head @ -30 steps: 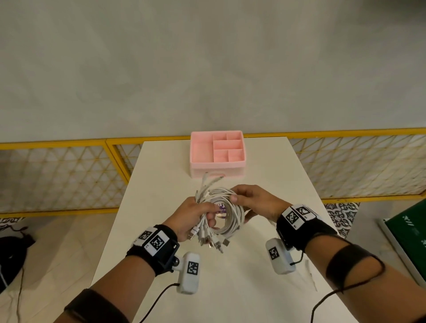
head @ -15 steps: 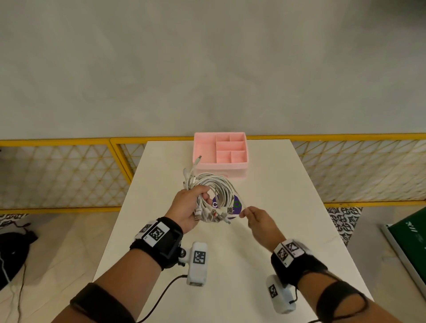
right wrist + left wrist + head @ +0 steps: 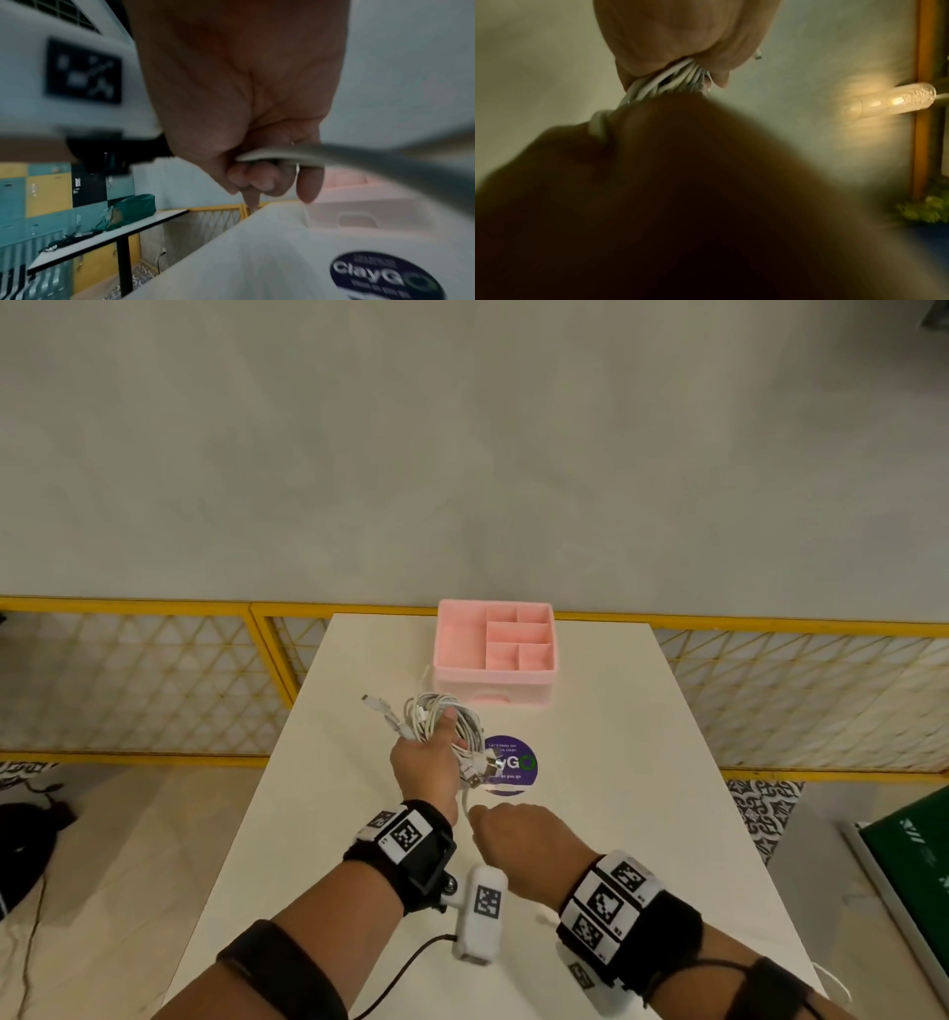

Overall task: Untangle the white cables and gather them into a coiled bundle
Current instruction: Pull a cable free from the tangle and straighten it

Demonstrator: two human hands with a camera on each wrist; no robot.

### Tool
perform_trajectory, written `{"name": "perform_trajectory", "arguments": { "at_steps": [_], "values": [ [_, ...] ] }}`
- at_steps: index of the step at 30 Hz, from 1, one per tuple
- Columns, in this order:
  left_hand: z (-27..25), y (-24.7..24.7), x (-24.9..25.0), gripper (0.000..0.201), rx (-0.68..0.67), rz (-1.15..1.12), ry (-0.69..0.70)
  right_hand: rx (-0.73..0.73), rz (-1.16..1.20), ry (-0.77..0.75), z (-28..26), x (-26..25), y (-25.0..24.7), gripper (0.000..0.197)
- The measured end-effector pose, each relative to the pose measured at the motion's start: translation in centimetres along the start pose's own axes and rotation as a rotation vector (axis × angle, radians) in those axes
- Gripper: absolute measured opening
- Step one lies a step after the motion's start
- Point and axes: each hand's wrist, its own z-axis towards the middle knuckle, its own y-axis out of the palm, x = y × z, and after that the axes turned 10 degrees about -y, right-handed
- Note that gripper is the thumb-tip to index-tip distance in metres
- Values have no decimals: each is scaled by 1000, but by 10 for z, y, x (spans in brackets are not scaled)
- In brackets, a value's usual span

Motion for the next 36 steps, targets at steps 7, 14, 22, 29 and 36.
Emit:
{"name": "perform_trajectory", "arguments": {
  "at_steps": [7,14,22,29,36],
  "values": [
    [-4,-4,-9,41,-99,27,76,57,-96,25,0,0,-48,6],
    [2,-3,-8,30,-74,14,86,-14,-11,65,-4,-14,-29,18],
    [3,-12,-32,53,-431,357,43,-87,352,-31,6,20,-85,17],
    [-22,-9,-27,80,-713,215,-193,-109,528,-35,16,56,-99,6],
    [-29,-21,-23,91,-961,475,-179,-123,521,-54,17,74,-102,12]
  ]
}}
